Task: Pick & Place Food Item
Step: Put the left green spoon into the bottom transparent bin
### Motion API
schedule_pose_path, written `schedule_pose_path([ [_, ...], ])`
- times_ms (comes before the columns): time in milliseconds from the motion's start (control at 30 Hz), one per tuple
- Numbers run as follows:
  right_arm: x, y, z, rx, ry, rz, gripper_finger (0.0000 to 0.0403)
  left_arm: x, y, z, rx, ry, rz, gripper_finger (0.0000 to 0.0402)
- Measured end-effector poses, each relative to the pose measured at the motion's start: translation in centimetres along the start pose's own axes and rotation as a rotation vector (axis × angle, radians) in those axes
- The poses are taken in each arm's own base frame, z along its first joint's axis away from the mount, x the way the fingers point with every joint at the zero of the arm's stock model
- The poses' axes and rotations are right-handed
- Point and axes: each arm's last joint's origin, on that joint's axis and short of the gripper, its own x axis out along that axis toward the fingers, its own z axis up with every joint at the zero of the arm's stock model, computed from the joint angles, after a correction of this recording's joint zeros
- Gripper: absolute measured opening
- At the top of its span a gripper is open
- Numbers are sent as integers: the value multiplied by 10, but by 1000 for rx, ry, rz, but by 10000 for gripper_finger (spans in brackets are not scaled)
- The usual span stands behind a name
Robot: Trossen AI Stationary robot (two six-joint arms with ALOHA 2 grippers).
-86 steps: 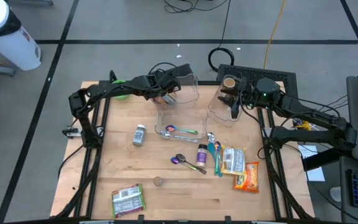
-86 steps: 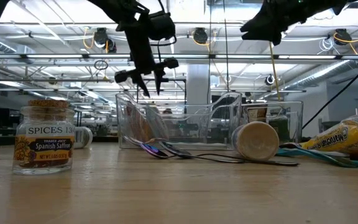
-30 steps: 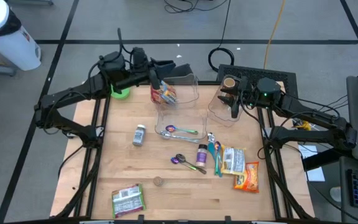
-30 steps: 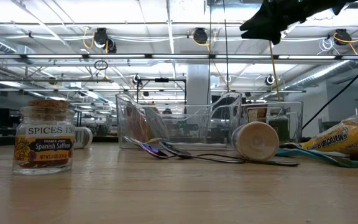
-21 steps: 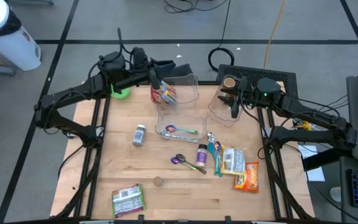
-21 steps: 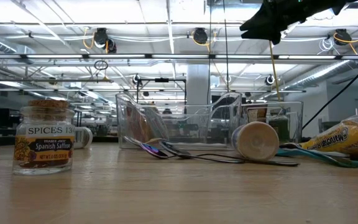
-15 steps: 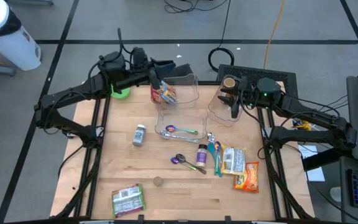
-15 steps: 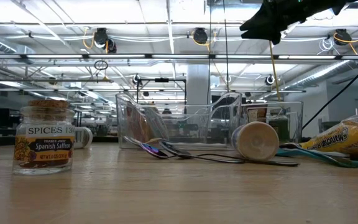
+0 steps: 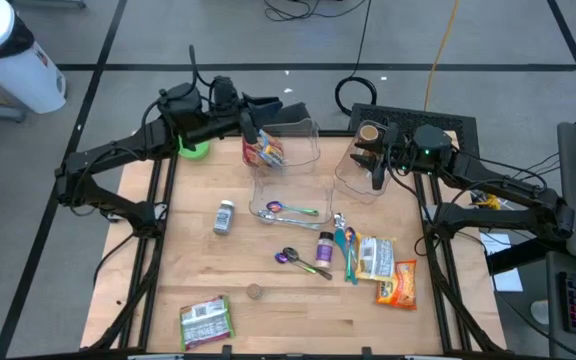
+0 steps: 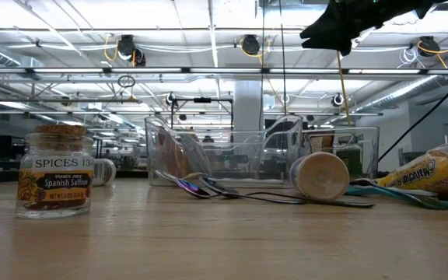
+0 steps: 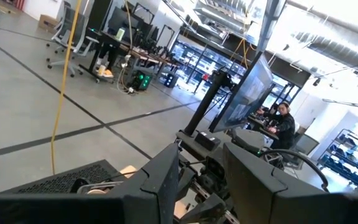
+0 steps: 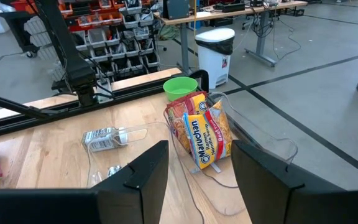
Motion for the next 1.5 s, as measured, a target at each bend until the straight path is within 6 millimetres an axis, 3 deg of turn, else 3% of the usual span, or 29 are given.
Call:
schedule_pose_path([
  [833, 0, 0, 0, 15, -1, -3, 167, 0, 0, 0, 1, 0, 0, 131],
  [1233, 0, 0, 0, 180, -1, -5, 167, -1, -5, 11, -39, -113, -33, 131],
  [1500, 0, 0, 5, 279, -52, 7, 167, -7, 3, 7, 132, 86, -212, 131],
])
